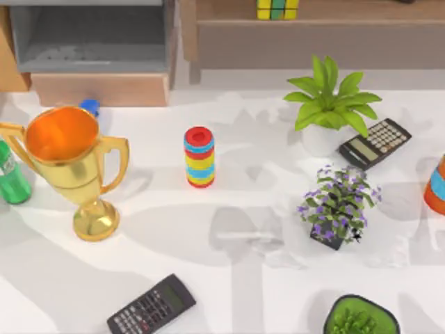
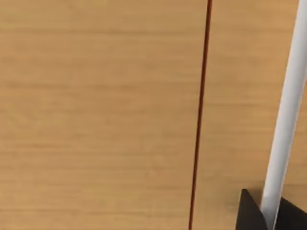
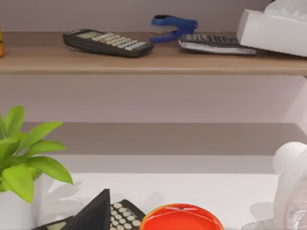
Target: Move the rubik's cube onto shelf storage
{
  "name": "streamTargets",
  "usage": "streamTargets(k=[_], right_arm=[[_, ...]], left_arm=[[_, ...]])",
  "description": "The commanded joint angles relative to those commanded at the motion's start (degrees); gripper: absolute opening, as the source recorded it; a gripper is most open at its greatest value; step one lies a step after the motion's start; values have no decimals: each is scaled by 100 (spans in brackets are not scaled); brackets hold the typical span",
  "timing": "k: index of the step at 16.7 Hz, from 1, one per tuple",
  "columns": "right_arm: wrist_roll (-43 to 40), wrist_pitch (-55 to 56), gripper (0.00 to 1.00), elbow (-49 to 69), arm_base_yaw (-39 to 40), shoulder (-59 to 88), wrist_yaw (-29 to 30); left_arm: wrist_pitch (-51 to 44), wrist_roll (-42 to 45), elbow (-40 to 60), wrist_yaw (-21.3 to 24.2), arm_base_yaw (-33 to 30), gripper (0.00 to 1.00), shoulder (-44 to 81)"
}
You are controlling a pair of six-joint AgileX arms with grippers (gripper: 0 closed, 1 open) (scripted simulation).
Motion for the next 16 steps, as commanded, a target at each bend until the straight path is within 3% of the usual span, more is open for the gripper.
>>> streamTargets(k=[10,16], right_arm=[[0,0,100,0,0,0,0],[0,0,100,0,0,0,0]], left_arm=[[0,0,0,0,0,98,0],[0,0,0,0,0,100,0]])
